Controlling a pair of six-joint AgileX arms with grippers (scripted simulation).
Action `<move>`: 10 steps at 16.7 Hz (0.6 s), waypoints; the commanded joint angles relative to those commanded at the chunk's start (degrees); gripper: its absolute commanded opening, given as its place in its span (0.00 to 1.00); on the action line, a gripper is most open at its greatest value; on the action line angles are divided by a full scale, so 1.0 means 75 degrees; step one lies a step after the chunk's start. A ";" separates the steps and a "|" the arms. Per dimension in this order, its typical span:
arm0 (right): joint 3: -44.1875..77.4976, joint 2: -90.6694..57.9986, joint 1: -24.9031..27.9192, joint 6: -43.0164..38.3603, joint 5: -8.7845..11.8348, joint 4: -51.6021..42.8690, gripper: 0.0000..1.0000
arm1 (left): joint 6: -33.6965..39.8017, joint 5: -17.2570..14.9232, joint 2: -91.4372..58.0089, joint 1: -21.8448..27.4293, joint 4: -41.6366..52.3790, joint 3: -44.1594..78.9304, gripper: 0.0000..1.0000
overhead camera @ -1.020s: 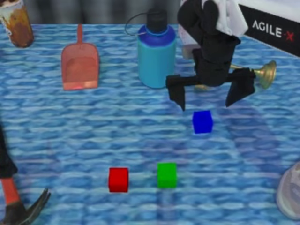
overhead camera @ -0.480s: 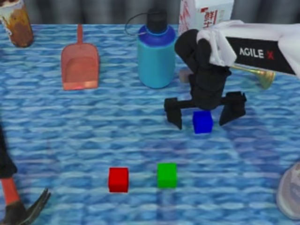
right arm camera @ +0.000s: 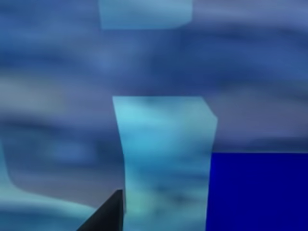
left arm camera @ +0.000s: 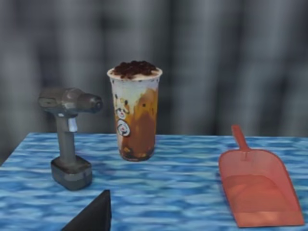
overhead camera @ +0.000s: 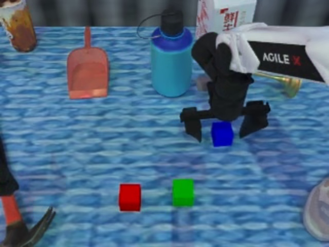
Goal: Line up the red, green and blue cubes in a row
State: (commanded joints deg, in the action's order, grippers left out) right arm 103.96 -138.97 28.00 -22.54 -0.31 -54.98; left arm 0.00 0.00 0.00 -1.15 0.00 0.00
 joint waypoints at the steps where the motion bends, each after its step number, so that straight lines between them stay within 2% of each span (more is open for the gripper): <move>1: 0.0000 0.0000 0.0000 0.0000 0.0000 0.0000 0.62 | 0.0000 0.0000 0.0000 0.0000 0.0000 0.0000 1.00; 9: 0.0000 0.0000 0.0000 0.0000 0.0000 0.0000 0.02 | 0.0000 0.0000 0.0000 0.0000 0.0000 0.0000 1.00; 10: 0.0000 0.0000 0.0000 0.0000 0.0000 0.0000 0.00 | 0.0000 0.0000 0.0000 0.0000 0.0000 0.0000 1.00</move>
State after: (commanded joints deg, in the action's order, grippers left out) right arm 103.96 -138.97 28.00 -22.54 -0.31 -54.98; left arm 0.00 0.00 0.00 -1.15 0.00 0.00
